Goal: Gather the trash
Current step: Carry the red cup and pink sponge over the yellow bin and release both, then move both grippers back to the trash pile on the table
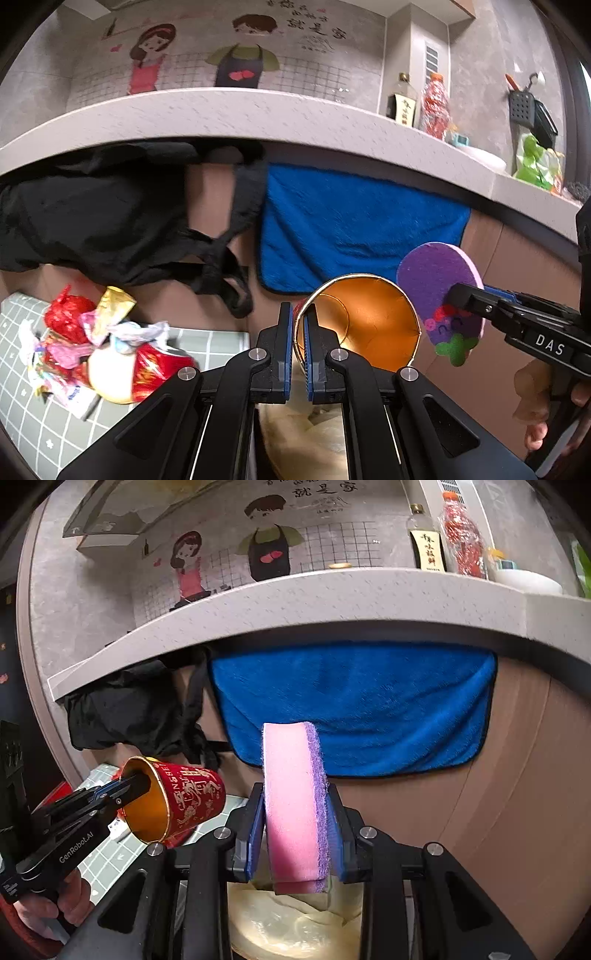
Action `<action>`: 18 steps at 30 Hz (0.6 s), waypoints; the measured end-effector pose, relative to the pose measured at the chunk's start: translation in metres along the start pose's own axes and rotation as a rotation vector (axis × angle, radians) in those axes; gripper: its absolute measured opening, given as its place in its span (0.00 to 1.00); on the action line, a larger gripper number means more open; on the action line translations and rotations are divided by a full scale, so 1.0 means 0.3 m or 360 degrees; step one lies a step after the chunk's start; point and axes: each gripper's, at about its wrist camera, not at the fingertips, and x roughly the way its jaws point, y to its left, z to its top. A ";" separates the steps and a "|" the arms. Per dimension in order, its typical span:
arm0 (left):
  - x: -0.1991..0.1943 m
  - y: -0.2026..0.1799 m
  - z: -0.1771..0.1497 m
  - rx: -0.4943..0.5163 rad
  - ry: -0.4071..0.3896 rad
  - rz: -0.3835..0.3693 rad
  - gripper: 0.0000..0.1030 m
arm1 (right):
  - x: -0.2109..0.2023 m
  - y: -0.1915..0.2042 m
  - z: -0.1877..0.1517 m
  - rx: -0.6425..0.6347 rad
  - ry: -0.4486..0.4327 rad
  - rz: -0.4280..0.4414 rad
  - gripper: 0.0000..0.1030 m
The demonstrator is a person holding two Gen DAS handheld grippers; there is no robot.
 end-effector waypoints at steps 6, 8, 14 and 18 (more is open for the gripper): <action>0.068 -0.012 -0.017 -0.0007 0.0086 -0.0050 0.05 | 0.046 -0.042 -0.027 0.0047 0.0026 -0.0005 0.28; 0.092 -0.019 -0.023 -0.0003 0.0110 -0.0071 0.05 | 0.061 -0.055 -0.035 0.0064 0.0041 -0.0005 0.28; 0.197 0.003 -0.053 -0.0058 0.0266 -0.0231 0.34 | 0.156 -0.098 -0.091 0.0105 0.0137 0.0002 0.31; 0.247 0.039 -0.100 -0.0048 0.0394 -0.0240 0.52 | 0.202 -0.116 -0.152 0.0153 0.0206 -0.0022 0.31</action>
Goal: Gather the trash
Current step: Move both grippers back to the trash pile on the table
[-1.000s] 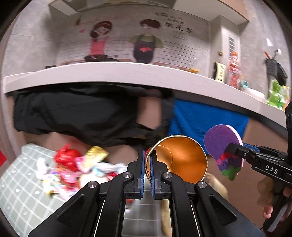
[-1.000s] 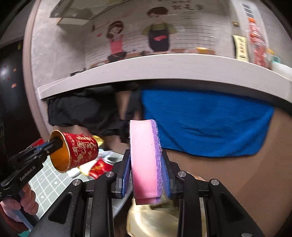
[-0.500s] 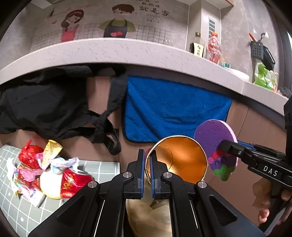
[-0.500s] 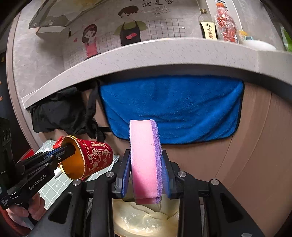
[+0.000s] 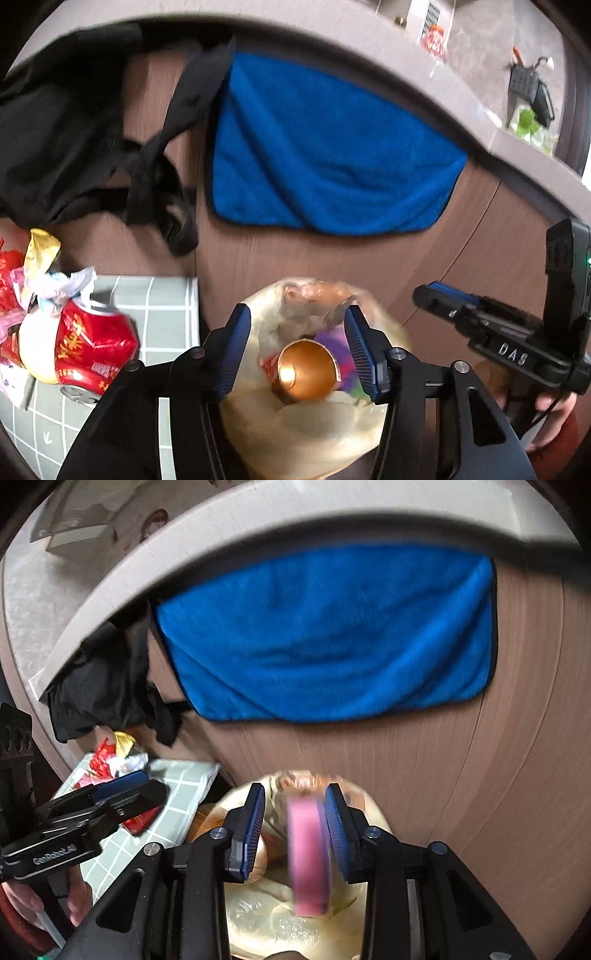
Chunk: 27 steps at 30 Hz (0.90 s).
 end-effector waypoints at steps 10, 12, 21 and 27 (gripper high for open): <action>-0.171 0.198 -0.072 -0.0165 -0.0159 0.0328 0.52 | -0.024 0.101 -0.029 -0.0060 -0.0019 0.0003 0.31; -0.228 0.251 -0.085 -0.0203 -0.0209 0.0394 0.52 | -0.027 0.147 -0.025 -0.0086 -0.0025 0.0037 0.31; -0.486 0.524 -0.118 -0.0350 -0.0290 0.0611 0.52 | -0.012 0.469 0.003 -0.0250 -0.0087 0.0253 0.31; -0.640 0.745 -0.163 -0.0468 -0.0348 0.0700 0.52 | 0.024 0.701 0.004 -0.0362 -0.0101 0.0396 0.31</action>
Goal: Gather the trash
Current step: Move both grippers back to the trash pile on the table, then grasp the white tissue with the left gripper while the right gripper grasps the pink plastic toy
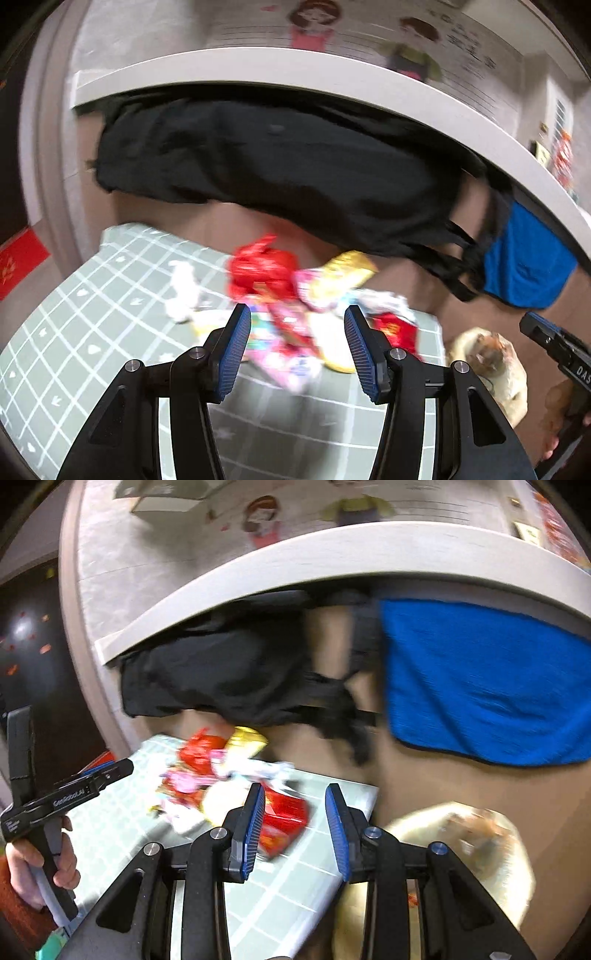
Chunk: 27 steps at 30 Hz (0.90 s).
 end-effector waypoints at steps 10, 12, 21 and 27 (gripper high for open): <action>0.187 0.366 0.022 -0.0155 0.0147 -0.0056 0.52 | 0.134 0.242 0.002 -0.0182 0.0071 0.0119 0.31; 0.246 0.399 0.021 -0.0156 0.0175 -0.0045 0.52 | 0.155 0.261 0.001 -0.0194 0.0077 0.0122 0.31; 0.482 0.456 0.000 -0.0232 0.0358 0.0141 0.44 | 0.219 0.253 -0.008 -0.0185 0.0103 0.0099 0.31; 0.502 0.464 -0.020 -0.0246 0.0401 0.0148 0.22 | 0.288 0.265 -0.012 -0.0178 0.0181 0.0165 0.31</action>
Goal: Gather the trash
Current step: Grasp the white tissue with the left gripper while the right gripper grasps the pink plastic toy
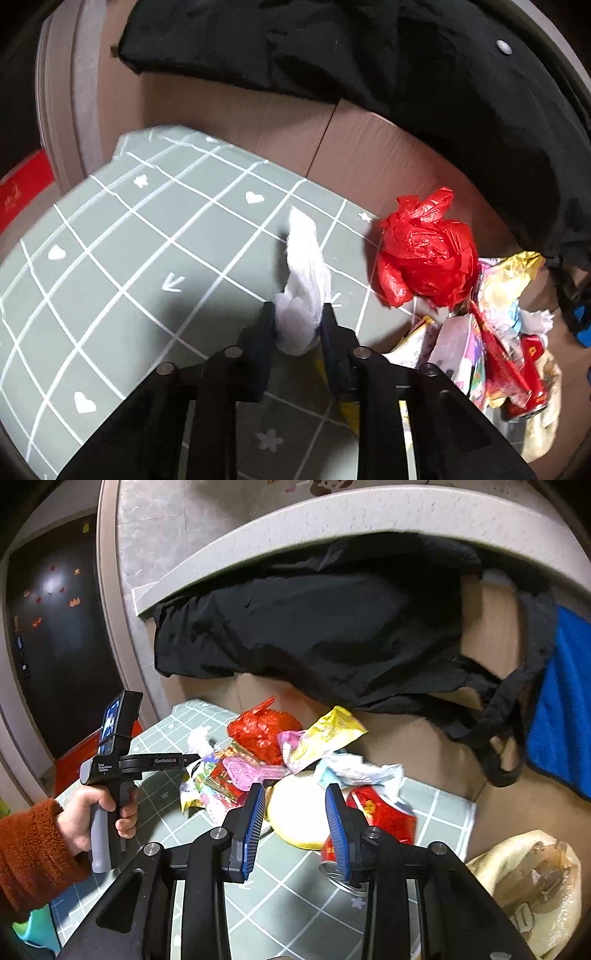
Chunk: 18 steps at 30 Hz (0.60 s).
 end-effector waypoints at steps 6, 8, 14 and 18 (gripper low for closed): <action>-0.176 0.015 -0.057 -0.0017 -0.0126 -0.0028 0.22 | 0.105 0.089 0.021 -0.0135 0.0097 0.0123 0.31; -0.232 0.013 -0.076 -0.0010 -0.0158 -0.0016 0.22 | 0.147 0.120 0.038 -0.0173 0.0105 0.0138 0.31; -0.393 -0.012 -0.152 0.0055 -0.0231 -0.0072 0.22 | 0.310 0.101 0.093 0.0041 0.0179 0.0287 0.31; -0.456 -0.011 -0.211 0.0039 -0.0210 -0.0154 0.22 | 0.381 0.052 0.093 0.0214 0.0194 0.0314 0.32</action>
